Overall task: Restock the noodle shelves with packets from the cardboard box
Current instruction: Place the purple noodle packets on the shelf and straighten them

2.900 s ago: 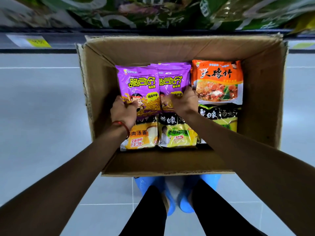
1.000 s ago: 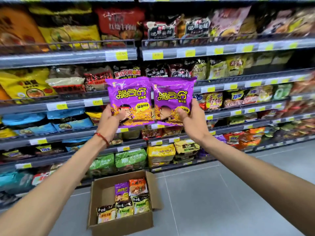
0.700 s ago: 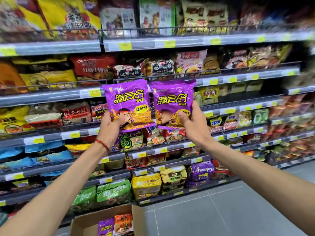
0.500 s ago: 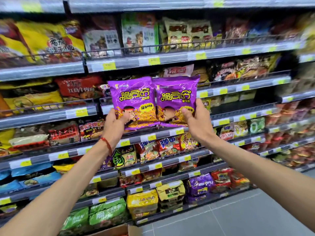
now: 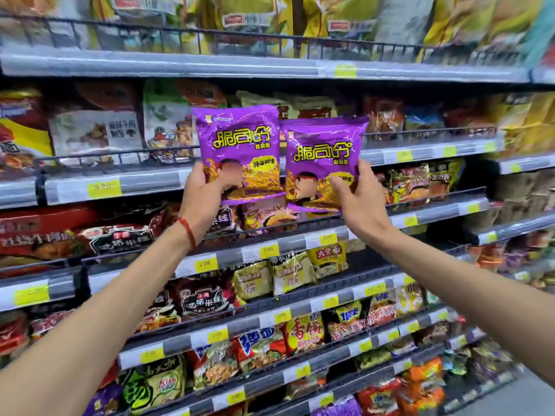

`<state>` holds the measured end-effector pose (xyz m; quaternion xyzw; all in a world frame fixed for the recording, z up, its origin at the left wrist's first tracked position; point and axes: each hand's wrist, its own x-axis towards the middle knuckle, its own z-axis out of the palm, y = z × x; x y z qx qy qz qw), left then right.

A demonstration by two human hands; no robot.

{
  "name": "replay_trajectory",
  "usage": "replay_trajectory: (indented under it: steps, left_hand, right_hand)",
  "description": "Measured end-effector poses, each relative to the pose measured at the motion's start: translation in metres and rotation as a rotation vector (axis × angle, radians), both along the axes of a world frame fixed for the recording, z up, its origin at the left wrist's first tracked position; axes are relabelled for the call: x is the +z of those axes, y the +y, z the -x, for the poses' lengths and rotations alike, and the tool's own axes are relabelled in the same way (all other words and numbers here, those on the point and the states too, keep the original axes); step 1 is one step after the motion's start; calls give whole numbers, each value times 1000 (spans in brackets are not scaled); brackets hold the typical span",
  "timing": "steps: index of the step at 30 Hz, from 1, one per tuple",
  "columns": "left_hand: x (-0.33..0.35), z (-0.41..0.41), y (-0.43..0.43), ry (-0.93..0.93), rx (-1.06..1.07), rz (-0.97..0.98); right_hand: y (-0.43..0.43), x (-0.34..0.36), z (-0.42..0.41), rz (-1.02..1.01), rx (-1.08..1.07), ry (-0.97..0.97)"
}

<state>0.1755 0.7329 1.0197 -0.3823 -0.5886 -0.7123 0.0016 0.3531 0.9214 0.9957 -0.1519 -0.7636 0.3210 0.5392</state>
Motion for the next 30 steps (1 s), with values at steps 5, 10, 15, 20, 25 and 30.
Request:
replay_trajectory:
  steps: [5, 10, 15, 20, 25, 30]
  left_hand:
    - [14, 12, 63, 18, 28, -53]
    - [27, 11, 119, 83, 126, -7]
    - [41, -3, 176, 152, 262, -68]
    - [53, -15, 223, 96, 364, -68]
    - [65, -22, 254, 87, 456, -85]
    - [79, -22, 266, 59, 430, -96]
  right_hand:
    - [66, 17, 9, 9, -25, 20]
    - [138, 31, 18, 43, -1, 51]
    - [209, 47, 22, 39, 50, 75]
    - [279, 69, 23, 118, 119, 6]
    - [322, 93, 31, 164, 184, -2]
    - [327, 121, 42, 132, 150, -54]
